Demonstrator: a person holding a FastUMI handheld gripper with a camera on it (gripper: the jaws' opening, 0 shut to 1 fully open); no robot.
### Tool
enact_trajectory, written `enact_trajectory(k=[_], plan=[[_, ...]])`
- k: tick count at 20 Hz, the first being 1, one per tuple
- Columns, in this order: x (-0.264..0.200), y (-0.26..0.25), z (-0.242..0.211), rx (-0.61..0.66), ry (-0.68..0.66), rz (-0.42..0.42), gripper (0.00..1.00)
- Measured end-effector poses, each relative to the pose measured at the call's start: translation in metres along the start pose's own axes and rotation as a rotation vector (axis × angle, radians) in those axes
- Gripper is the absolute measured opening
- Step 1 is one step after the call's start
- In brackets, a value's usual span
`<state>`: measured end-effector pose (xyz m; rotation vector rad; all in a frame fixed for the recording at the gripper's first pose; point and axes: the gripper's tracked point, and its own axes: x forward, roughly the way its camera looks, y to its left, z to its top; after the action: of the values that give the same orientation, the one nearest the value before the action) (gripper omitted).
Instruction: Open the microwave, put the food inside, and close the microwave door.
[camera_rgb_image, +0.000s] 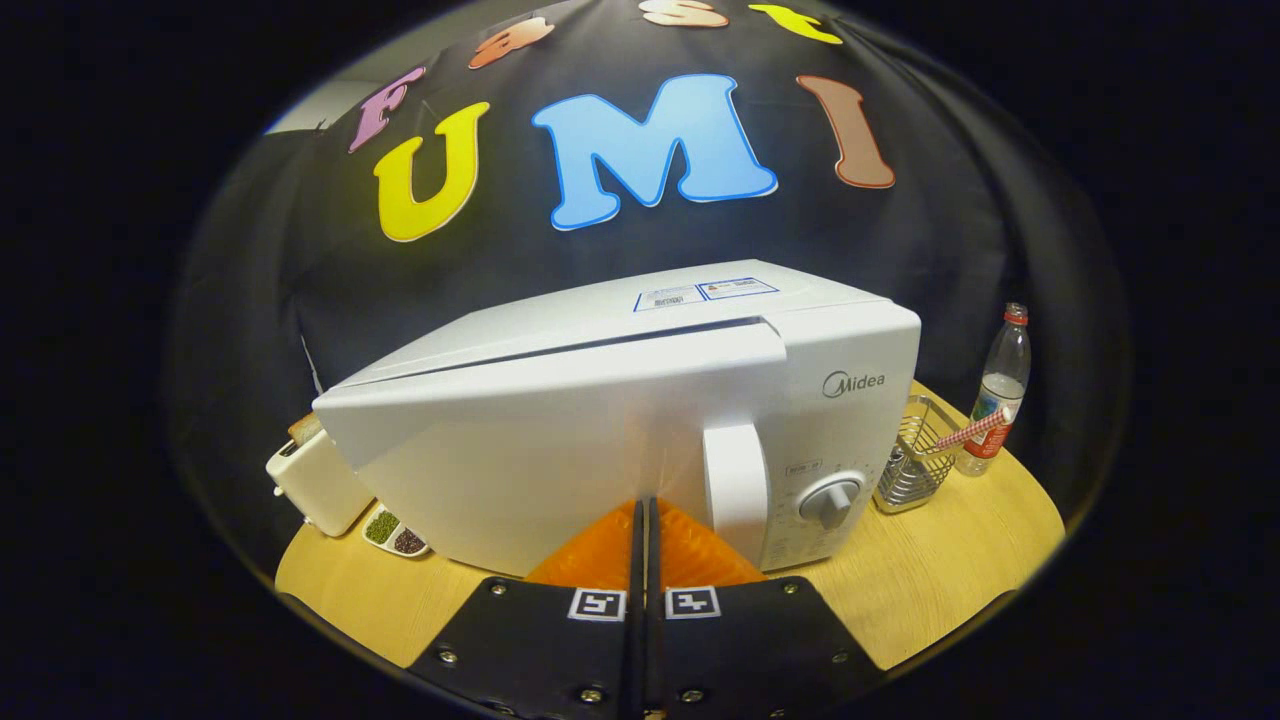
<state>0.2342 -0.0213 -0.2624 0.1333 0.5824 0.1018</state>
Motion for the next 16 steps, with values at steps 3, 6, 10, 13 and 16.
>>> enact_trajectory(k=[3,6,10,13,16], plan=[[0.005,0.0,-0.001,-0.018,0.002,-0.002,0.0],[0.009,-0.001,0.001,0.013,0.011,0.004,0.01],[-0.015,-0.004,0.007,-0.022,-0.013,-0.017,0.01],[-0.046,-0.003,0.008,-0.049,-0.046,-0.031,0.01],[-0.081,0.0,0.011,-0.045,-0.087,-0.041,0.01]])
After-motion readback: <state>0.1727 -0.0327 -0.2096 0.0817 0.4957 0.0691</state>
